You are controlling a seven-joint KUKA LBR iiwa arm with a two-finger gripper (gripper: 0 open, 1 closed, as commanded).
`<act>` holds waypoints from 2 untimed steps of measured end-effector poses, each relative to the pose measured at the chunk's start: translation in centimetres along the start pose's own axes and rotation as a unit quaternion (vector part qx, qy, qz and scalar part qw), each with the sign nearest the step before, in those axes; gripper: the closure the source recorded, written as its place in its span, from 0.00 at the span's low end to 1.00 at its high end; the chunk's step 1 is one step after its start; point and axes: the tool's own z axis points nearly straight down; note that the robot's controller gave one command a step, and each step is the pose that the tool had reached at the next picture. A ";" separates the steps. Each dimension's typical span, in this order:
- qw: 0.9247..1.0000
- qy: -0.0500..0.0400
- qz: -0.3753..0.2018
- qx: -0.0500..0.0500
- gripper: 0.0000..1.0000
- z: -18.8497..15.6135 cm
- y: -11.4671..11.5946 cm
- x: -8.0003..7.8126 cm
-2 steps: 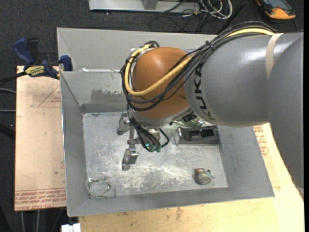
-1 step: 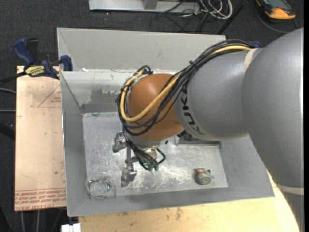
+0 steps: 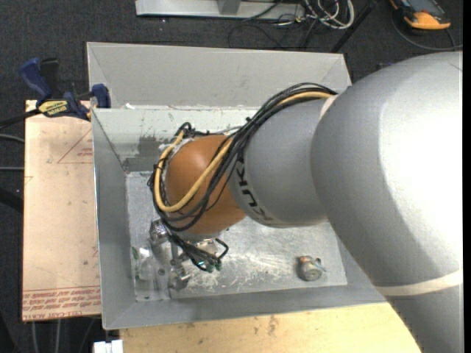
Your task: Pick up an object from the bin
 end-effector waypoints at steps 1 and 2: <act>1.000 0.000 -0.001 0.001 0.00 0.2 0.3 -0.2; 1.000 0.004 -0.024 0.000 0.00 -5.2 2.5 1.0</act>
Offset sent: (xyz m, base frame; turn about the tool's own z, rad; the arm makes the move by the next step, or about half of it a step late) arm -0.0236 0.0276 0.0821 -0.0691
